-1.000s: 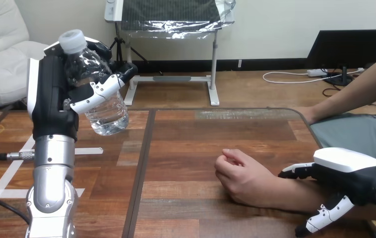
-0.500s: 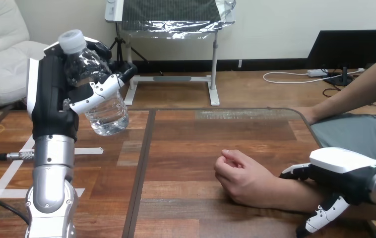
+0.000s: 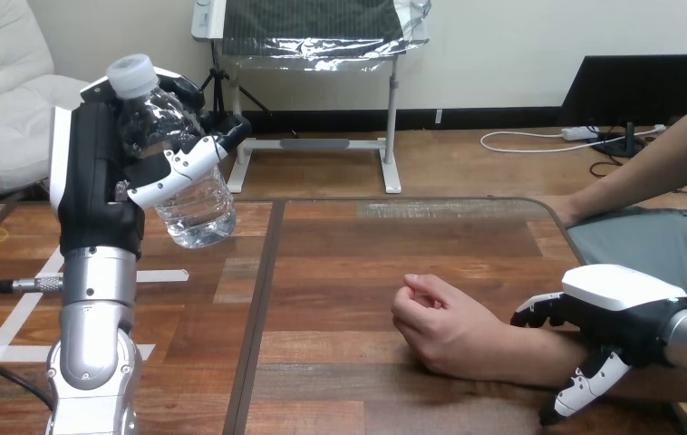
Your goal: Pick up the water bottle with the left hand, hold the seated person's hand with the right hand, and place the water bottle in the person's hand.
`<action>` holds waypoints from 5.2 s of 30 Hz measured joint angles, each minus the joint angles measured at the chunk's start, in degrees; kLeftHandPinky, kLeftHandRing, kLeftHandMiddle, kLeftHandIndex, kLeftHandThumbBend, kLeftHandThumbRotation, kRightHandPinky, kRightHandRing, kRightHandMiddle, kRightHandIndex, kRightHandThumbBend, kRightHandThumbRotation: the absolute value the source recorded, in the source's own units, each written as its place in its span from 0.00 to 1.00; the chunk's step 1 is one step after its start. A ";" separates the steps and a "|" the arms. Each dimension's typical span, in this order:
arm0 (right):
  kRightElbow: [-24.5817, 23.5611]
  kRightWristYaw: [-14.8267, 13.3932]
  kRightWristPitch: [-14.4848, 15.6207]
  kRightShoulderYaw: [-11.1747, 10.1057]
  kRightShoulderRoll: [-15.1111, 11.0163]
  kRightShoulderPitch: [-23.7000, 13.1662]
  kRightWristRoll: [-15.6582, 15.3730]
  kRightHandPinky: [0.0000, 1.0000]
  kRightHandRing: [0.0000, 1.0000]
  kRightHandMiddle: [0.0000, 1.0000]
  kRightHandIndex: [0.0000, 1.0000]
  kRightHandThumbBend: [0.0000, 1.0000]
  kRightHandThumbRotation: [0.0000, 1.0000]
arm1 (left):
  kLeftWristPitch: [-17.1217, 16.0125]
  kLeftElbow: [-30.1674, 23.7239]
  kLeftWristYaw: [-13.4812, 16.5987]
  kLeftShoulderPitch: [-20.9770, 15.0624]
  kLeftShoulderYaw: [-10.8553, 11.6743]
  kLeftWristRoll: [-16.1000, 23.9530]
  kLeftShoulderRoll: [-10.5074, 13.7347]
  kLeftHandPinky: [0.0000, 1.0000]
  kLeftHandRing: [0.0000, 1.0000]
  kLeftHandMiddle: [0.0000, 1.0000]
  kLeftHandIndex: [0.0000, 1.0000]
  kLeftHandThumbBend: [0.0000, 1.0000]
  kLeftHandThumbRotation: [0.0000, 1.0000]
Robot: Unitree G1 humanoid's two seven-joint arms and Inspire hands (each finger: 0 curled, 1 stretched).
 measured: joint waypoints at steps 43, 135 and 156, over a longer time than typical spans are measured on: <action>10.98 -5.57 0.71 5.71 2.42 -7.14 -1.64 0.37 0.49 0.54 0.54 1.00 0.20 | 2.71 -1.51 1.15 1.13 1.95 -1.68 0.00 0.25 0.32 0.37 0.40 0.69 0.00; 10.78 -13.30 6.48 8.39 8.56 -7.66 -1.84 0.15 0.22 0.31 0.40 0.90 0.05 | 3.67 -3.06 1.75 1.14 2.35 -1.61 -0.69 0.26 0.33 0.38 0.40 0.69 0.00; 10.21 -9.47 7.69 8.12 8.15 -8.02 -1.86 0.24 0.28 0.34 0.40 1.00 0.61 | 3.79 -3.09 1.64 1.13 2.36 -1.92 -0.75 0.26 0.32 0.38 0.40 0.69 0.00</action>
